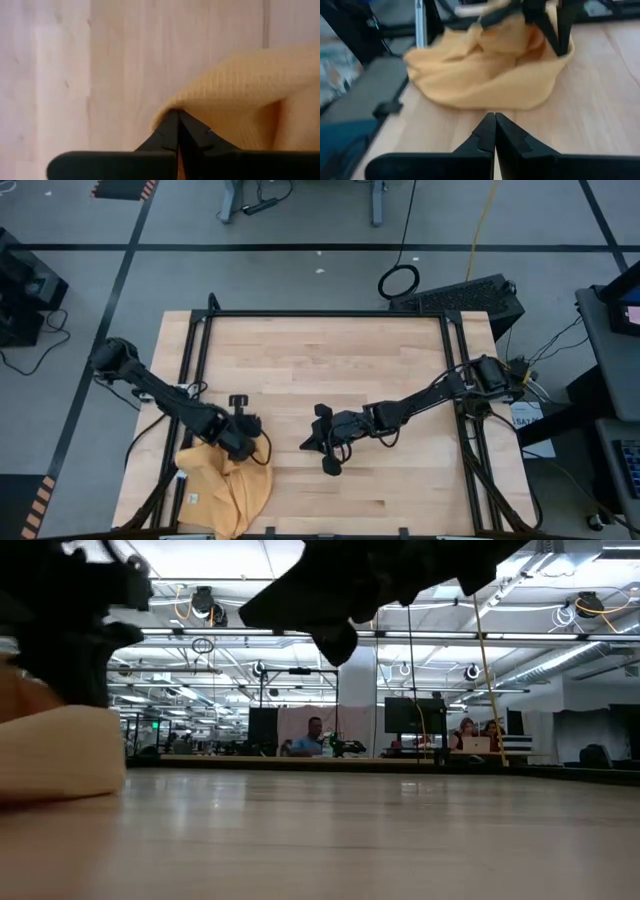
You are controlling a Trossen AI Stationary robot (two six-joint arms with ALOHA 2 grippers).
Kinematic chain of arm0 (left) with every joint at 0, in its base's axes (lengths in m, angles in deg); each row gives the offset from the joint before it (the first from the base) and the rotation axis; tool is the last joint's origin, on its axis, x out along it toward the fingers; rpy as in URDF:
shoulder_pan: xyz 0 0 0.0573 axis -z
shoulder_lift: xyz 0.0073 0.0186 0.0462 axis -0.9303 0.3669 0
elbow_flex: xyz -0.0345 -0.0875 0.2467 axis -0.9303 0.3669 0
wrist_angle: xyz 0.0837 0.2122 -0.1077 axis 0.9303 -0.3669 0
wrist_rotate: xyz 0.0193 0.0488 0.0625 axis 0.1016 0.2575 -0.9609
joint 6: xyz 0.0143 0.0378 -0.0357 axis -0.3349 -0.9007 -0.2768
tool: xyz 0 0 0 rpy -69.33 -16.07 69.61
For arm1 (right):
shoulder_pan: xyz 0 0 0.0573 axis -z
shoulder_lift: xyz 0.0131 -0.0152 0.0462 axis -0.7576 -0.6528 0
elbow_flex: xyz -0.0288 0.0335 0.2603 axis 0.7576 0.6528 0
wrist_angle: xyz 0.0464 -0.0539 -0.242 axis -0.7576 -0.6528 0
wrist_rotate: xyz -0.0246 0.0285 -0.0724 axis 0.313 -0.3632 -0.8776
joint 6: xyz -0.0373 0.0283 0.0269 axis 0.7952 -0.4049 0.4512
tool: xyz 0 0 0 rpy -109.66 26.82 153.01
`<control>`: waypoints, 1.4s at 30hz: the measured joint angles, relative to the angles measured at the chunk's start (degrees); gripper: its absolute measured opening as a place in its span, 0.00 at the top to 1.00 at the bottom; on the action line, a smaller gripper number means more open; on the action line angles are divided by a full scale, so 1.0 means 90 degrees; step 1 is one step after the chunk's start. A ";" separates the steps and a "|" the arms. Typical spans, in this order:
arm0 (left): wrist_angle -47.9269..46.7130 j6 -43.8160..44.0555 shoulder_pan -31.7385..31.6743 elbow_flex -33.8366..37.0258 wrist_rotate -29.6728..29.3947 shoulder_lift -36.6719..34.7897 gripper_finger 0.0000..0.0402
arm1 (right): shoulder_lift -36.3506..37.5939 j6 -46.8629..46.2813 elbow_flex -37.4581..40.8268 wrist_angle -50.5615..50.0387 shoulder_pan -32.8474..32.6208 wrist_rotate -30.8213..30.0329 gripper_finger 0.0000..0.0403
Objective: Roll towel
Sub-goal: Fold the yellow towel in
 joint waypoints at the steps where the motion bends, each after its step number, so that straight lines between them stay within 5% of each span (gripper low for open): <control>1: 0.0013 -0.0135 -0.0051 -0.0087 -0.0037 -0.0001 0.99 | 0.0073 0.0035 0.0000 -0.0227 0.0000 0.0000 1.00; 10: -0.0011 -0.1127 -0.0475 -0.0906 -0.0522 -0.0034 0.99 | 0.0646 0.0178 0.0000 -0.1815 -0.0049 -0.0024 1.00; 17: -0.1814 0.1124 -0.0389 -0.1702 -0.0501 -0.0034 0.85 | 0.0658 0.0180 0.0000 -0.2272 -0.0134 -0.0024 1.00; 23: -0.3635 0.3519 0.0385 -0.2210 0.0639 -0.0034 0.69 | 0.0658 0.0274 0.0002 -0.2409 -0.0160 -0.0024 1.00; 27: -0.3910 0.4584 0.0969 -0.2241 0.1081 -0.0034 0.59 | 0.0658 0.0482 0.0002 -0.2385 -0.0153 -0.0034 1.00; 35: -0.3934 0.4929 0.2041 -0.2241 0.0557 0.0221 0.53 | 0.0658 0.0586 0.0002 -0.2350 -0.0151 -0.0037 1.00; 42: -0.4297 0.5287 0.2300 -0.2236 -0.0305 0.0678 0.53 | 0.0655 0.0584 0.0002 -0.2341 -0.0152 -0.0036 1.00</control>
